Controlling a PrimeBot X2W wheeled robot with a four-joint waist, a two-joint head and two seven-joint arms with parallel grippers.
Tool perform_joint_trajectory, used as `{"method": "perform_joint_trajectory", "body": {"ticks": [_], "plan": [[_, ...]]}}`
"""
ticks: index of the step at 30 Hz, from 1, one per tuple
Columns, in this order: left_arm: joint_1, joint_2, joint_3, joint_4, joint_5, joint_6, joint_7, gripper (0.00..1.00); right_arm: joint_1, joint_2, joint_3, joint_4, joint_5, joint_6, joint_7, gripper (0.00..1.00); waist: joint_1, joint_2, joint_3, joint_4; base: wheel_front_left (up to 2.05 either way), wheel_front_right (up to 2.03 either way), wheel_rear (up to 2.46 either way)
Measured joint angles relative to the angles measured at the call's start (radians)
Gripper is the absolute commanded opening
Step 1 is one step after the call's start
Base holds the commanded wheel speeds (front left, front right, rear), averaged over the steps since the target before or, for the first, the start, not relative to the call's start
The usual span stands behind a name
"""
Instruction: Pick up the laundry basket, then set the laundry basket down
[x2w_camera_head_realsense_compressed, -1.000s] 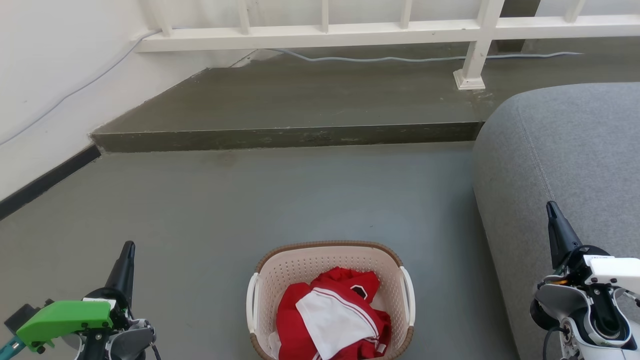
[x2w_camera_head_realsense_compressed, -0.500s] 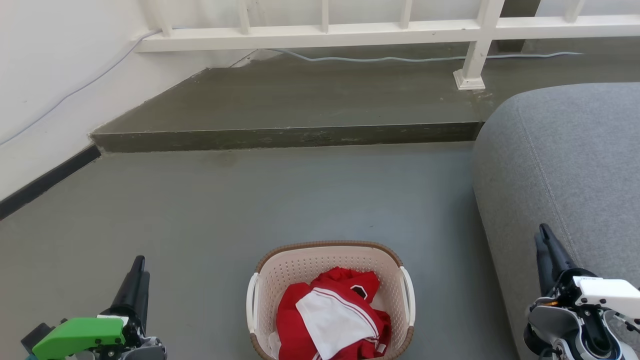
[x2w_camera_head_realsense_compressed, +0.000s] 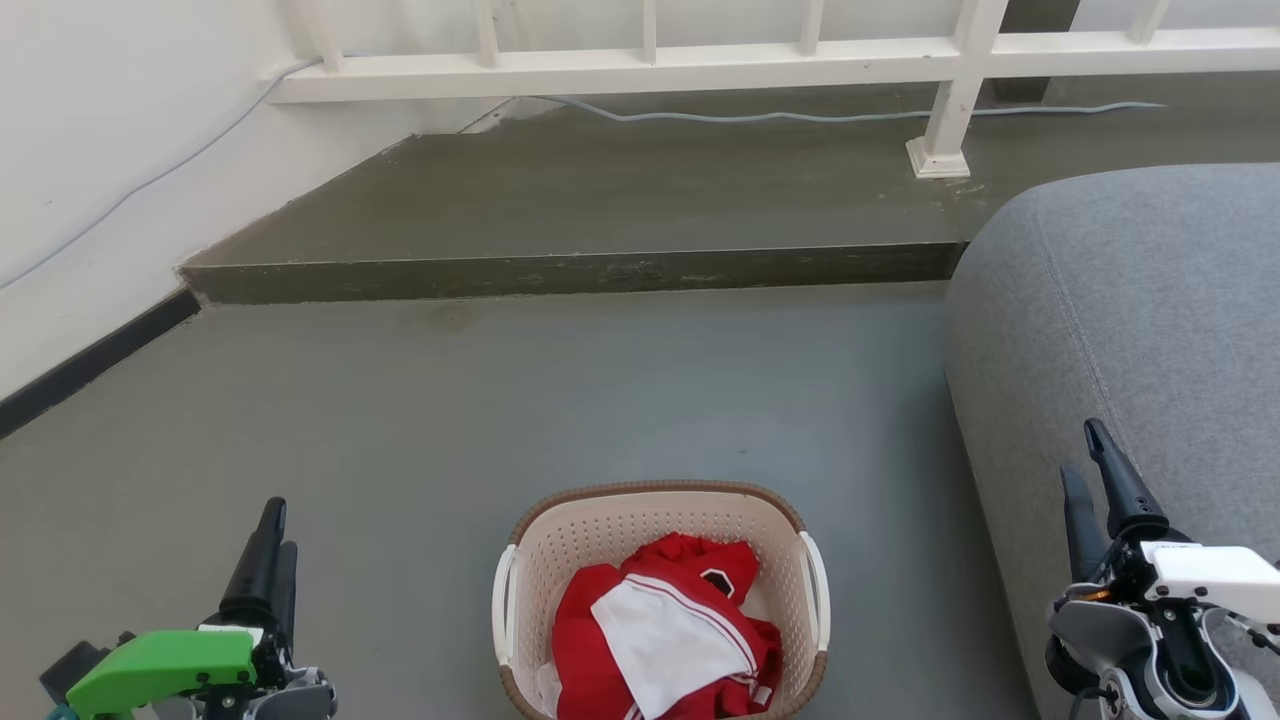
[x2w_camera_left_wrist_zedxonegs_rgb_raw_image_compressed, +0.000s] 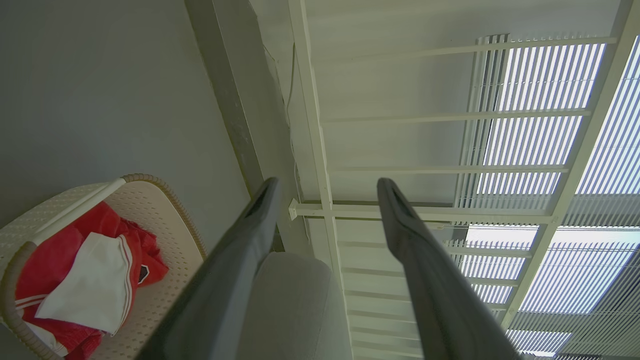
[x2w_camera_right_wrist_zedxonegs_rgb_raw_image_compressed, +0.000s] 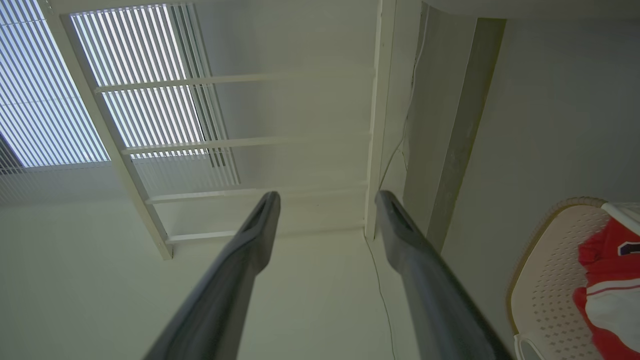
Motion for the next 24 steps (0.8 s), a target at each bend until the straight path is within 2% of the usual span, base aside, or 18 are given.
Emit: {"method": "perform_joint_trajectory", "body": {"ticks": [12, 24], "plan": [[-0.001, 0.008, -0.043, -0.027, 0.089, 0.000, -0.047, 1.00, -0.006, -0.016, 0.044, -0.042, -0.080, 0.000, -0.054, 1.00, 0.0000, 0.0000, 0.005, -0.003, 0.00, 0.00, 0.00], [-0.009, 0.038, -0.092, -0.045, 0.272, 0.000, -0.091, 1.00, -0.024, -0.059, 0.116, -0.077, -0.222, 0.000, -0.105, 1.00, 0.0000, 0.0000, 0.008, -0.007, 0.00, 0.00, 0.00]]}}
